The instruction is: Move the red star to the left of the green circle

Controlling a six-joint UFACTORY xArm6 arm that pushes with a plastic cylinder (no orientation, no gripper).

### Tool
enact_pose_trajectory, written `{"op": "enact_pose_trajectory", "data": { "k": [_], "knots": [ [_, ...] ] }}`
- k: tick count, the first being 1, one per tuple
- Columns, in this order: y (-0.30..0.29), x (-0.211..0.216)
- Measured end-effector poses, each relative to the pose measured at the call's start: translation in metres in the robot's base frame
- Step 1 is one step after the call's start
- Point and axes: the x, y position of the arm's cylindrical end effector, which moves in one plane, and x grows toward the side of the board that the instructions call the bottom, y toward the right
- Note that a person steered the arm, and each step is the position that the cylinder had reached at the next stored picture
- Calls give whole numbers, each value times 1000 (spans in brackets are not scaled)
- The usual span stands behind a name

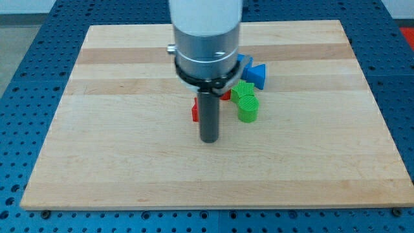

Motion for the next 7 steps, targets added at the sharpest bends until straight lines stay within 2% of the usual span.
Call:
{"op": "enact_pose_trajectory", "data": {
  "k": [2,4,7],
  "knots": [
    [-60,0],
    [-61,-1],
    [-44,-41]
  ]
}}
